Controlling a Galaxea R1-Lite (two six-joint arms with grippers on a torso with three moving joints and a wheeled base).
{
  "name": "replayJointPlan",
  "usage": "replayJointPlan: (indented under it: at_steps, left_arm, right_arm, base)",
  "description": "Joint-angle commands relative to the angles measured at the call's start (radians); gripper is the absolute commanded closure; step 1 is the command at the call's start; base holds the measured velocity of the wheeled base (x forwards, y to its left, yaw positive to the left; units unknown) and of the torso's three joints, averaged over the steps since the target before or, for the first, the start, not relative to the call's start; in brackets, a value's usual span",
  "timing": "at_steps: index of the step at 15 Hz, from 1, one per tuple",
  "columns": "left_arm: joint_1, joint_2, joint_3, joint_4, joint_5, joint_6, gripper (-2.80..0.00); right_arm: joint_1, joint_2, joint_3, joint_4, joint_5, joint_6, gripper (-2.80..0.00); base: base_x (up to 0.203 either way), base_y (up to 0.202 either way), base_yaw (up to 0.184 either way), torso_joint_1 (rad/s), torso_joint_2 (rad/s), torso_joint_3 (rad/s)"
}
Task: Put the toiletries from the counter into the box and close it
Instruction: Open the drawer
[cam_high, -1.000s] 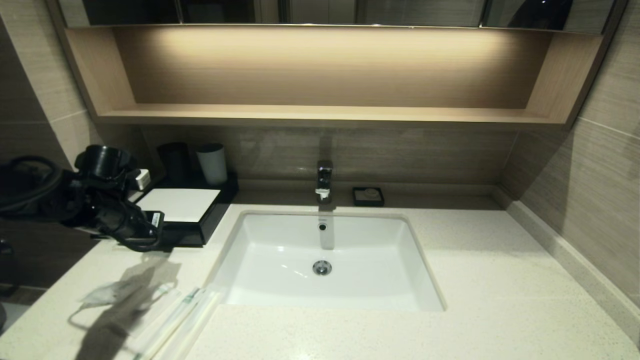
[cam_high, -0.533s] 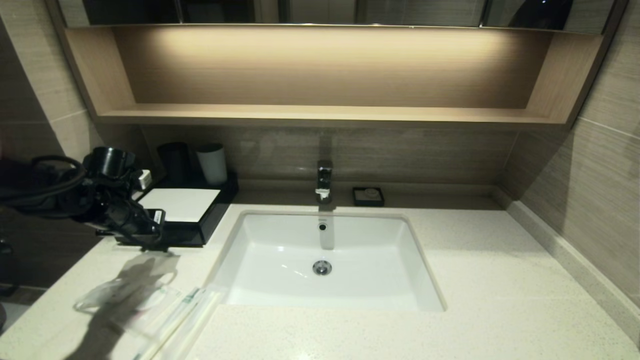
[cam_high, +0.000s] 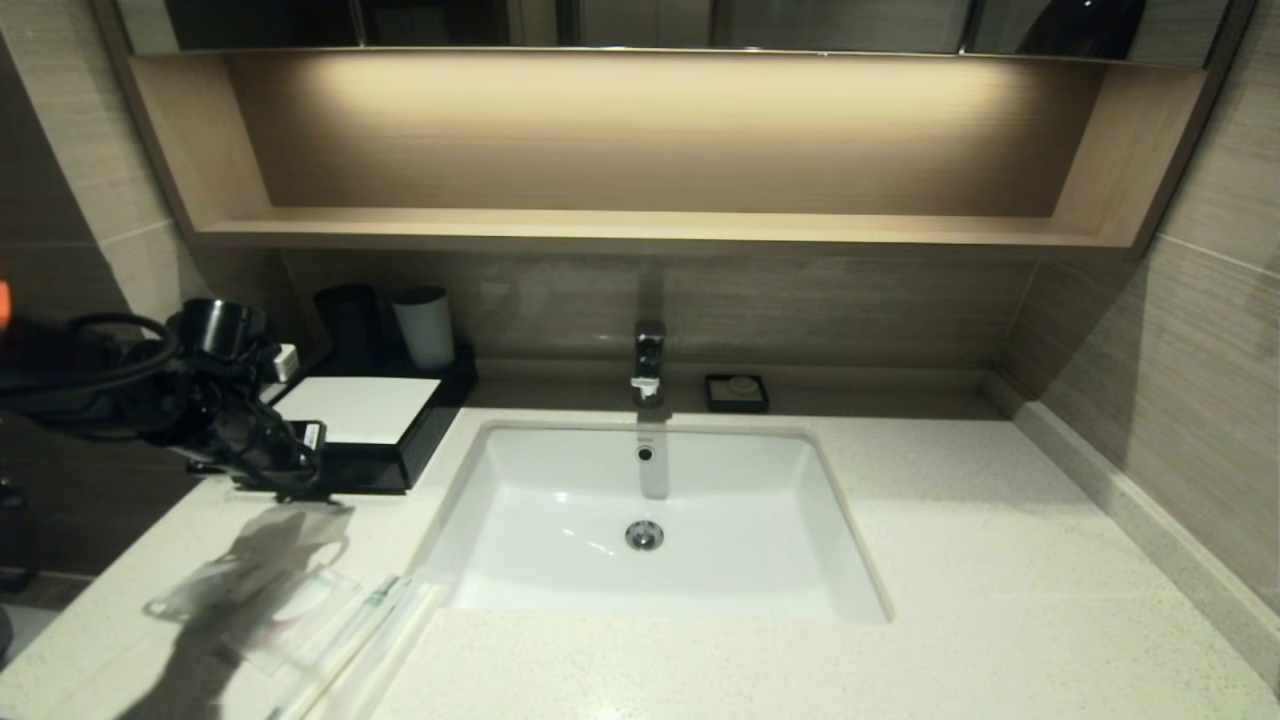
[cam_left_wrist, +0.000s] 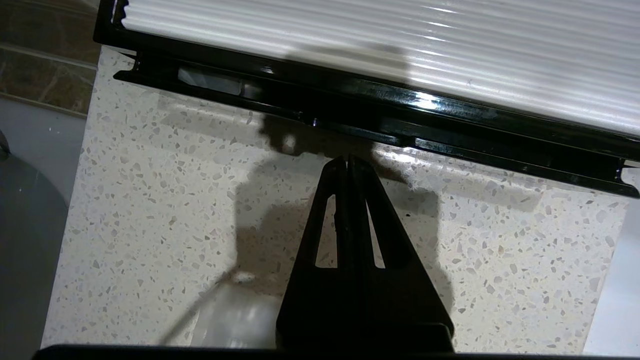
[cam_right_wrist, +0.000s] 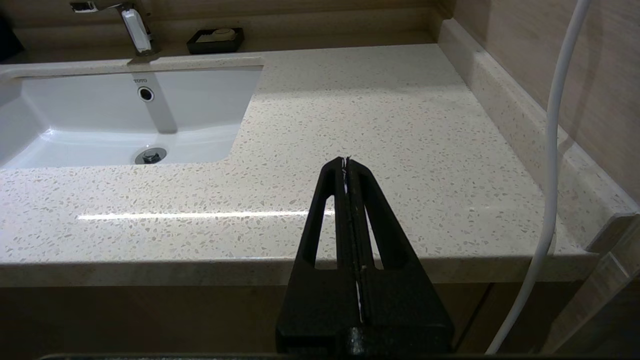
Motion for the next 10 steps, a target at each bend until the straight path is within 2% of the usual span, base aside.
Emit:
replayJointPlan:
  at_steps: [1,10]
  left_arm:
    - [-0.001,0.016,0.000,-0.003,0.001,0.001,0.00]
    - [-0.001,0.079,-0.084,-0.013,-0.001,-0.006,0.00]
  right_arm:
    - [0.000,0.000,0.000,-0.001,0.000,0.000,0.00]
    - [0.000,0.001,0.000,-0.001,0.000,0.000,0.00]
  base:
    - [0.000,0.000,0.000,0.000,0.00,0.000]
    - [0.000,0.000,0.000,0.000,0.00,0.000]
